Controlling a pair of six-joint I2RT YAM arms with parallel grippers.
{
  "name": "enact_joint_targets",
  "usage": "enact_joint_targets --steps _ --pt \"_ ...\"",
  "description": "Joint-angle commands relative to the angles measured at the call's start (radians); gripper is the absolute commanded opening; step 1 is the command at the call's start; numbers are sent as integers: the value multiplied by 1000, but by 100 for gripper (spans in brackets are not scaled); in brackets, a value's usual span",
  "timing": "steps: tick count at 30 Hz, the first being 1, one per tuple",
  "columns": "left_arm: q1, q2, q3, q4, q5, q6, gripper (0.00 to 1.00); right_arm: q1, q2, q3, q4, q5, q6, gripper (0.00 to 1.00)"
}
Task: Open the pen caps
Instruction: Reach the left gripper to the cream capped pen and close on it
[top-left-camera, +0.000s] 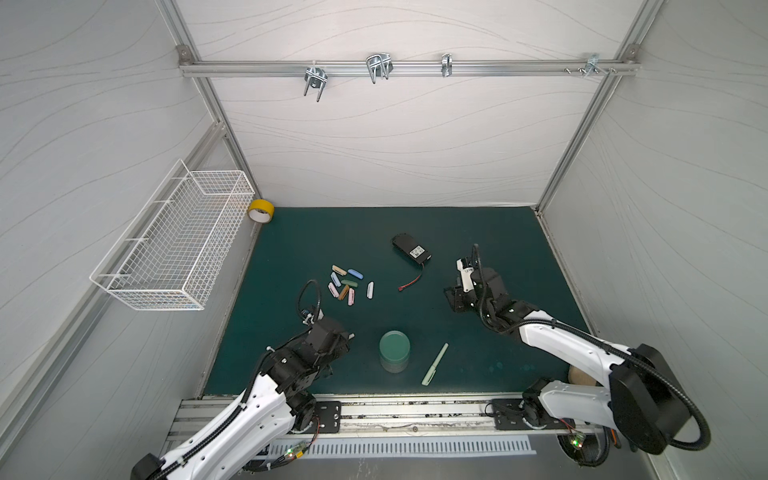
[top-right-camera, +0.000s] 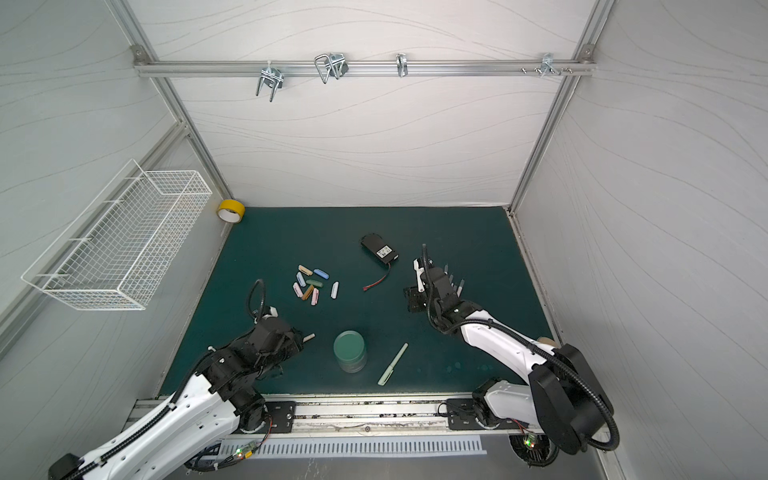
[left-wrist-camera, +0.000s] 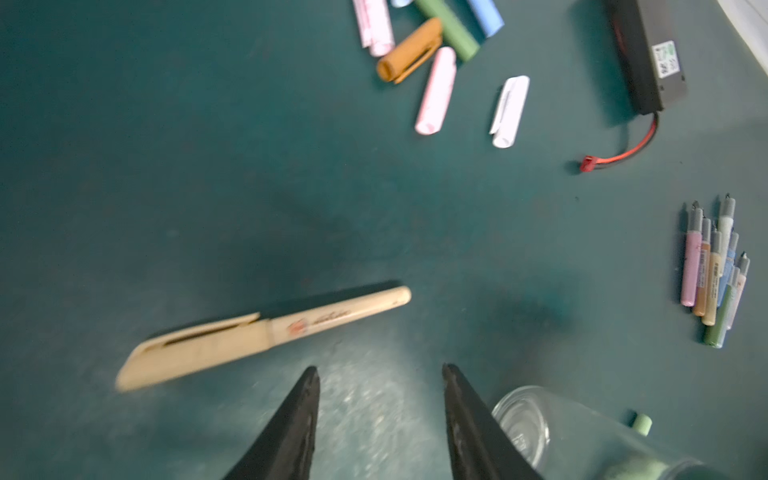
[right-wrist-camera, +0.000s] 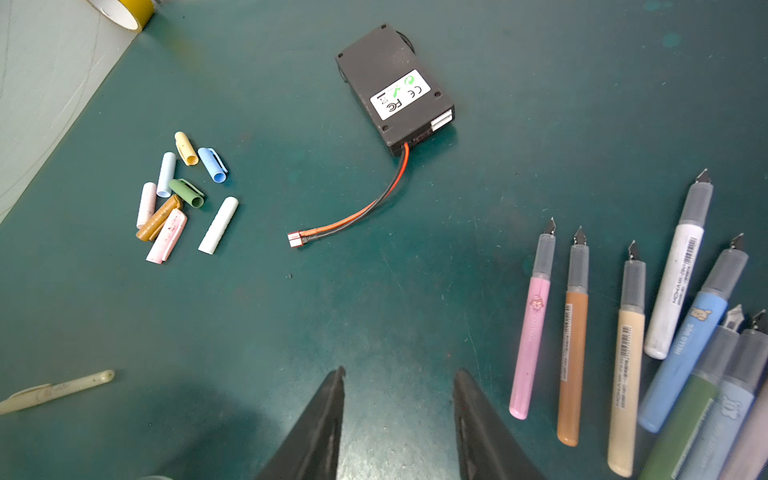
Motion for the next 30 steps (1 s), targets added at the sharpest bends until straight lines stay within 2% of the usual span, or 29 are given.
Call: enact_joint_targets --steps 1,7,11,15,23,27,30 --pt "-4 -64 -16 -146 -34 -91 49 6 4 9 18 -17 0 45" --pt "-3 -56 -19 -184 -50 -112 50 7 5 9 21 -18 0 45" --pt "-3 40 -24 -130 -42 -108 57 4 6 10 19 -17 -1 45" --pt "-4 139 -17 -90 -57 -99 59 2 2 6 21 -16 0 45" --pt "31 213 -5 -34 -122 -54 62 -1 -8 2 21 -35 10 45" --pt "119 240 -41 83 -9 6 63 -7 -19 -4 21 -42 12 45" --pt "131 264 -52 124 -4 9 63 -13 -23 -7 23 -46 14 45"
